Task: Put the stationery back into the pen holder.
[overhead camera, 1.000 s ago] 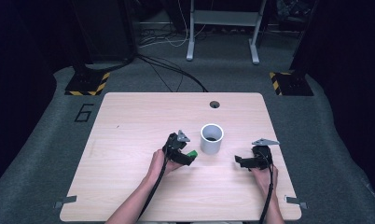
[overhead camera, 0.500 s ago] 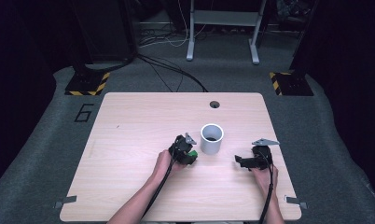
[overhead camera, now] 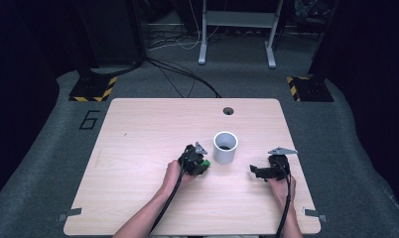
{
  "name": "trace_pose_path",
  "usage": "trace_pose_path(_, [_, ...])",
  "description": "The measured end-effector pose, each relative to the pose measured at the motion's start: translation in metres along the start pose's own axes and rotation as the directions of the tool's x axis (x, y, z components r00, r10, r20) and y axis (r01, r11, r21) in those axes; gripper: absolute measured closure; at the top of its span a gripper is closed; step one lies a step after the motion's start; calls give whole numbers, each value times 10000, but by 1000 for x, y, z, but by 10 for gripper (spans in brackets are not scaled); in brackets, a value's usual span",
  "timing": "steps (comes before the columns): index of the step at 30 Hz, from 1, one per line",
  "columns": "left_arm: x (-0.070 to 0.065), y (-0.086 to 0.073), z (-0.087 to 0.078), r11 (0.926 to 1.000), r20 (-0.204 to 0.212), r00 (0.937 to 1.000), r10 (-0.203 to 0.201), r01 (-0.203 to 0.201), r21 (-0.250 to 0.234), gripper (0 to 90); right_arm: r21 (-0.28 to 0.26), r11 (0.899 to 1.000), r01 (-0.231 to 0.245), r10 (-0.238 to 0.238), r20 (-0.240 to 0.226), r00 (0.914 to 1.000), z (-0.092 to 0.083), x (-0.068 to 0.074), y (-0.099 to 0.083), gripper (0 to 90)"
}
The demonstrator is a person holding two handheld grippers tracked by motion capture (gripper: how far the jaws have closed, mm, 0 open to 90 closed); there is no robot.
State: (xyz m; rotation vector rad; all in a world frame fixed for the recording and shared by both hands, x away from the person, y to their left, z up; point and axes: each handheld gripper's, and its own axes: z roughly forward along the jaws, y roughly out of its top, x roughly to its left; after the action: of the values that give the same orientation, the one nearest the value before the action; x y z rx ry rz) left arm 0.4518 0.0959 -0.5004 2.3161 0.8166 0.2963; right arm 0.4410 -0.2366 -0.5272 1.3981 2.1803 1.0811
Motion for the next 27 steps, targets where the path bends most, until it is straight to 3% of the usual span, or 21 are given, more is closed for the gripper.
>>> trace_pose_path(5, [2, -5, -19, 9961, -212, 9998, 24, -42, -884, 672, 2, 10000, 1, -1, 19, 10000, 0, 0, 0, 26])
trace_pose_path(8, [4, -8, -31, 9904, -121, 9997, -235, 216, -1367, 672, 2, 10000, 2, -2, 22, 10000, 0, 0, 0, 28])
trace_pose_path(13, [7, -11, -51, 9752, -159, 9992, -366, 322, -2188, 672, 6, 10000, 0, 0, 21, 10000, 0, 0, 0, 29])
trace_pose_path(15, [9, -12, -59, 9701, -234, 9995, -235, 171, -2421, 672, -4, 10000, -3, 3, 36, 10000, 0, 0, 0, 30])
trace_pose_path(21, [12, -15, -76, 9548, -257, 9988, -415, 321, -2954, 672, 1, 10000, 14, -14, 49, 10000, 0, 0, 0, 30])
trace_pose_path(27, [17, -15, -86, 9494, -293, 9986, -446, 332, -3124, 672, -29, 10000, -31, 31, 92, 10000, 0, 1, 0, 36])
